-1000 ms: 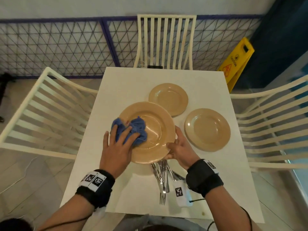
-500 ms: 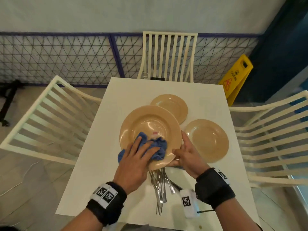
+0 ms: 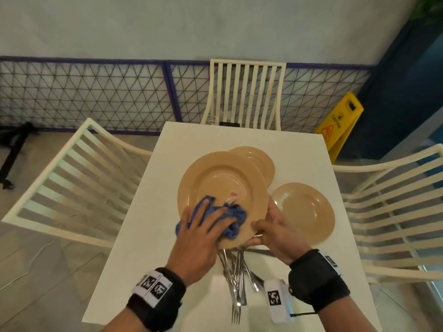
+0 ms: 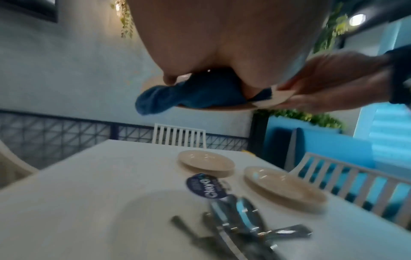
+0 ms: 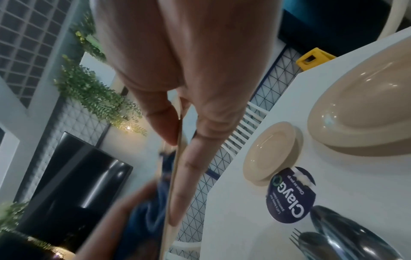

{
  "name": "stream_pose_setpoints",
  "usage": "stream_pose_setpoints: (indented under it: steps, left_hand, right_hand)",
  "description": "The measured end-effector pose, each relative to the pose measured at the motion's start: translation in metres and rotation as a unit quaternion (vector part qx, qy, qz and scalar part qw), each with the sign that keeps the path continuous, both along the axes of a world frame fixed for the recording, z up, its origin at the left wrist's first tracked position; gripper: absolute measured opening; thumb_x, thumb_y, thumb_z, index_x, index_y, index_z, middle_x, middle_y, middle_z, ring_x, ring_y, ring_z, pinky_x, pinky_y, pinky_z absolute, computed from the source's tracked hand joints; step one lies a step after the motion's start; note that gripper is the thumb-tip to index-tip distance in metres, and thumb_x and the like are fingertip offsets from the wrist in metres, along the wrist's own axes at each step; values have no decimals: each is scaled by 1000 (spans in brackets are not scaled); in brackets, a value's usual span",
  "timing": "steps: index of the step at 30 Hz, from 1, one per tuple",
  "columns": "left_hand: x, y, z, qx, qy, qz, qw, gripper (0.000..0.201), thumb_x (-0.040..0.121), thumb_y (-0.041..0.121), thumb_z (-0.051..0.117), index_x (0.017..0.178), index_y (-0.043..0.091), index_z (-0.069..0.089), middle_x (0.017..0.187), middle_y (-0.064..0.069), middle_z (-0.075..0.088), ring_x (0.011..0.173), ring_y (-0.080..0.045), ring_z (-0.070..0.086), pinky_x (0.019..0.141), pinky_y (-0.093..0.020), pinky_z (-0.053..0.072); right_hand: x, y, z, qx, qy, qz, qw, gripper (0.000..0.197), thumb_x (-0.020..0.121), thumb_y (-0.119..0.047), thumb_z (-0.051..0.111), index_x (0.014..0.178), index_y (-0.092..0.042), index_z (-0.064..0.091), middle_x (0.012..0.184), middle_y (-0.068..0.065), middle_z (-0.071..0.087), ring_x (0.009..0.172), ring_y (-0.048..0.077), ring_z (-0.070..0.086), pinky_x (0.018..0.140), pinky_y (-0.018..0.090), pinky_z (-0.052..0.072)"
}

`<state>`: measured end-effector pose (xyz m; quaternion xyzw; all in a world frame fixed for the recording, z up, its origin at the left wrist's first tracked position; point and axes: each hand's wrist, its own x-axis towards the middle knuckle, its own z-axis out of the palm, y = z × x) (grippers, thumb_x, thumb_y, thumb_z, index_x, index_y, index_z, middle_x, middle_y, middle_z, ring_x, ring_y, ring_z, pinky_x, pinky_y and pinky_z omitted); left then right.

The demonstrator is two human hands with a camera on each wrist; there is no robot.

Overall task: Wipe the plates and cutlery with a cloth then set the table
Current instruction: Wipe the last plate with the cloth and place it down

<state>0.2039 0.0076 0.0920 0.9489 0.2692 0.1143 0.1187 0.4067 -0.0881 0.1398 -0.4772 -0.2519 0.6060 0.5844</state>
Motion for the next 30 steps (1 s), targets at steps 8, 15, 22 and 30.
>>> stream_pose_setpoints:
  steps: [8, 15, 22, 30]
  left_hand:
    - [24, 50, 29, -136, -90, 137, 977, 81, 94, 1, 52, 157, 36, 16, 168, 7, 5, 156, -20, -8, 126, -49, 14]
    - [17, -17, 15, -139, -44, -46, 988, 68, 103, 23, 43, 157, 44, 9, 168, 16, 4, 156, -13, -10, 126, -49, 10]
    - [-5, 63, 3, -95, -1, 92, 991, 85, 89, 2, 58, 158, 32, 19, 168, 1, 13, 155, -30, 5, 120, -52, 31]
    - [54, -40, 38, -194, -71, -7, 978, 75, 104, 14, 45, 160, 36, 1, 166, 19, -18, 152, -8, -23, 127, -32, 6]
  right_hand:
    - [-46, 10, -11, -23, 26, 27, 999, 76, 92, 17, 44, 145, -37, 37, 137, 18, 53, 105, 40, 66, 74, 50, 62]
    - [-30, 0, -7, -16, 40, -67, 997, 66, 94, 16, 37, 143, -26, 46, 132, 18, 62, 101, 33, 67, 78, 51, 58]
    - [-47, -16, -12, -45, 73, -75, 994, 50, 103, -6, 44, 132, -46, 53, 134, 10, 61, 113, 42, 64, 76, 54, 59]
    - [-33, -3, 2, 7, 104, -154, 983, 38, 108, -15, 32, 143, -24, 44, 136, 11, 62, 121, 31, 63, 90, 50, 57]
